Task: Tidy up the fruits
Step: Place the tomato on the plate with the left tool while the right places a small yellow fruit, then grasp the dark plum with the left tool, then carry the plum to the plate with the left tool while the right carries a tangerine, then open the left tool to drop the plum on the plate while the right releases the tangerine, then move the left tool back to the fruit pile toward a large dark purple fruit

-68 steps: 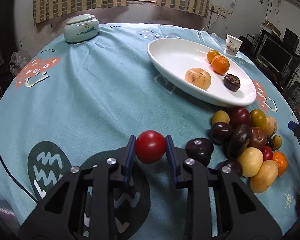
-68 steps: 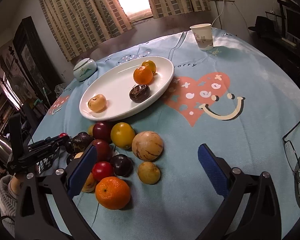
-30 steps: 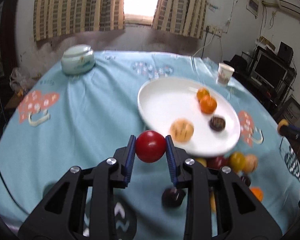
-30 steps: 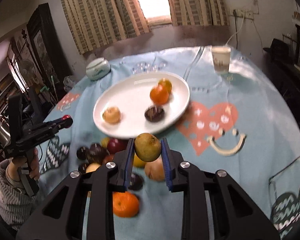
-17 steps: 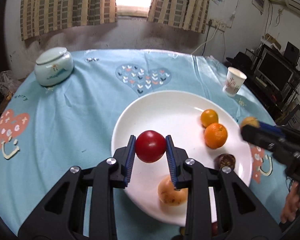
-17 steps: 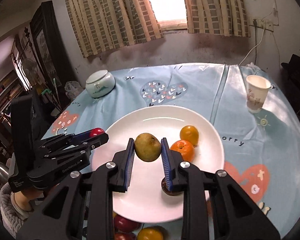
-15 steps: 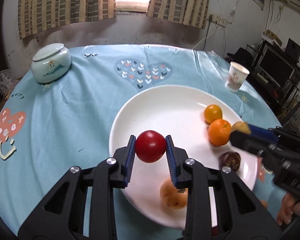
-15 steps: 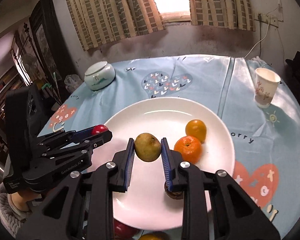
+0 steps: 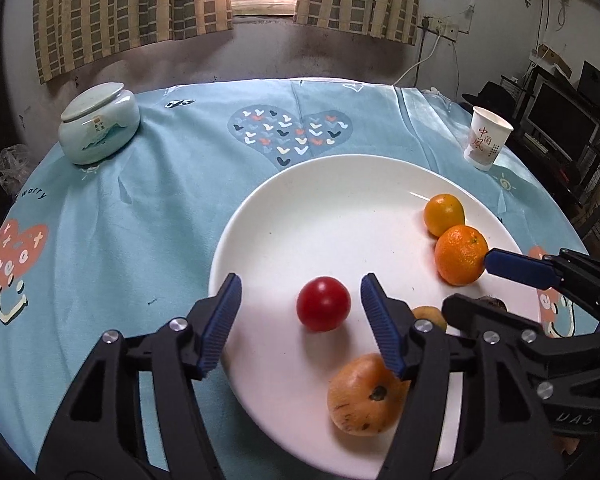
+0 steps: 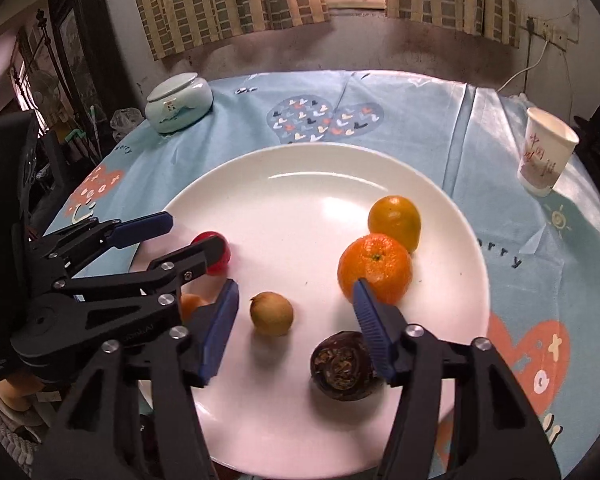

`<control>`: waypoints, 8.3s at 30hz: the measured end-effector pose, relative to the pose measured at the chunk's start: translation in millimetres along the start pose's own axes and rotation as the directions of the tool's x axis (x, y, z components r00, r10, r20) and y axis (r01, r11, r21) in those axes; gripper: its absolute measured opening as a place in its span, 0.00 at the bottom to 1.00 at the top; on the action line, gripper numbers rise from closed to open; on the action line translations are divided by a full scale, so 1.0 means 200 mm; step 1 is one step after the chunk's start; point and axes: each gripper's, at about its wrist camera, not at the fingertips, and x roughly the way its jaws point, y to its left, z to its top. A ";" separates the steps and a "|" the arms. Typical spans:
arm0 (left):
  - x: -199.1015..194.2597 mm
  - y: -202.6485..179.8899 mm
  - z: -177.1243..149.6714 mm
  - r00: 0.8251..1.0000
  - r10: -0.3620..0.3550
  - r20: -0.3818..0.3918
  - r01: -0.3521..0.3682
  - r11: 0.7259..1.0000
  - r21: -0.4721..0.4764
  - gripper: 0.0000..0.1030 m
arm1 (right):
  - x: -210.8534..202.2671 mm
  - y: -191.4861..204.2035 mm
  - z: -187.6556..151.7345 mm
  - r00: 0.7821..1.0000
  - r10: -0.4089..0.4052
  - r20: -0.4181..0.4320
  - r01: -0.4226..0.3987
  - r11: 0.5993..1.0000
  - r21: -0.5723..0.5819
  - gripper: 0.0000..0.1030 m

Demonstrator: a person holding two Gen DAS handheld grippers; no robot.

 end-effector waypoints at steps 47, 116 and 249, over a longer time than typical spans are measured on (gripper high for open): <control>-0.57 0.17 -0.69 0.988 0.149 0.041 -0.148 0.989 -0.010 0.87 | -0.70 -0.14 -0.77 0.976 0.089 0.199 -0.142 0.952 0.271 0.96; -0.53 0.12 -0.62 0.998 -0.063 0.029 0.063 0.998 0.005 0.34 | -0.66 0.02 -0.85 0.994 0.092 0.064 -0.101 0.984 0.145 0.44; -0.53 0.21 -0.77 0.989 -0.146 -0.035 0.141 0.985 -0.101 0.70 | -0.62 -0.27 -0.69 0.989 -0.049 0.140 0.006 0.957 0.290 0.99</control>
